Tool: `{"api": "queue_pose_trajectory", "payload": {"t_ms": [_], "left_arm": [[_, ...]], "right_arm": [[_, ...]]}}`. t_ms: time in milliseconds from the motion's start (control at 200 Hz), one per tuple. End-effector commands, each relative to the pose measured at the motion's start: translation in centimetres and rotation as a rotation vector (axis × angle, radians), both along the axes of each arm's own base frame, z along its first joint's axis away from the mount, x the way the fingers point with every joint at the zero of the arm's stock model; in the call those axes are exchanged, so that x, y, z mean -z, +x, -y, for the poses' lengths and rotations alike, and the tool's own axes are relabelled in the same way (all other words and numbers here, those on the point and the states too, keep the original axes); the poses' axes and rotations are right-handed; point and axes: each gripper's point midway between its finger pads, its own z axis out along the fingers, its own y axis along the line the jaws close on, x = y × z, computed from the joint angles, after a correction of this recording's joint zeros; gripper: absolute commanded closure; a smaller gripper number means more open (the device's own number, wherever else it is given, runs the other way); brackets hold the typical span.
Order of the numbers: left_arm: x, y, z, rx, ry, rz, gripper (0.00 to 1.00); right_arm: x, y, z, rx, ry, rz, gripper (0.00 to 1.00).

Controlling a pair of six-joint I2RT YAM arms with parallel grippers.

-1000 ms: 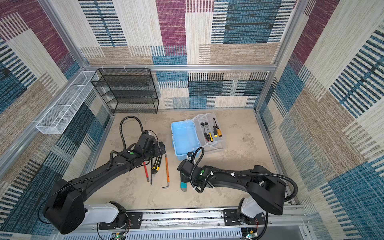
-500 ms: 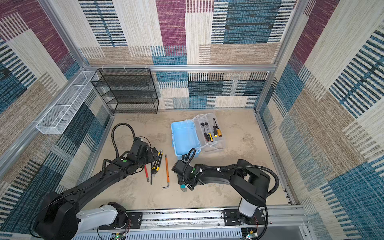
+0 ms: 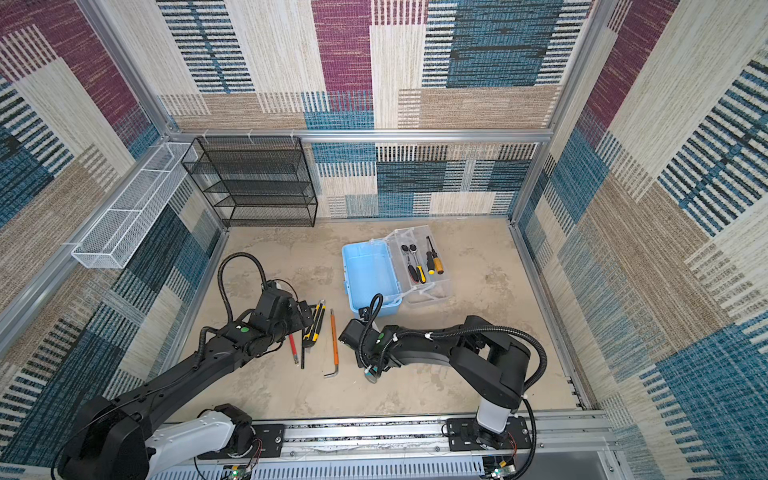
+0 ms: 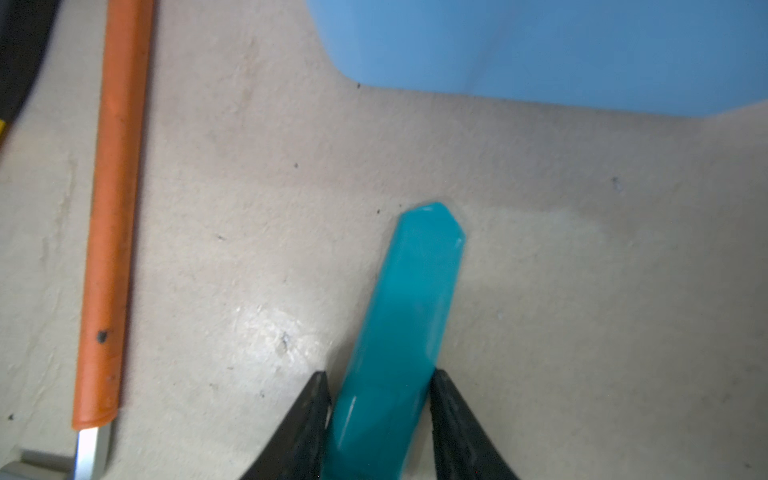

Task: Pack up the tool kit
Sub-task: 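Lower and close the right gripper on the teal utility knife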

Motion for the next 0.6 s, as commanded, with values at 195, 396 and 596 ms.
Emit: {"api": "queue_pose_trajectory", "payload": {"t_ms": [195,396,596], "left_arm": [[0.0,-0.6,-1.1,-0.044,0.007,0.007,0.01],[0.2,-1.0,-1.6,-0.052,0.028,-0.007,0.01],[0.6,-1.2,-1.5,-0.037,0.047,-0.039,0.01]], "right_arm": [[1.2,-1.3,0.5,-0.054,0.003,-0.104,0.72],[-0.2,-0.5,0.1,-0.073,0.03,-0.058,0.77],[-2.3,0.2,-1.2,-0.089,0.106,-0.002,0.78]]}}
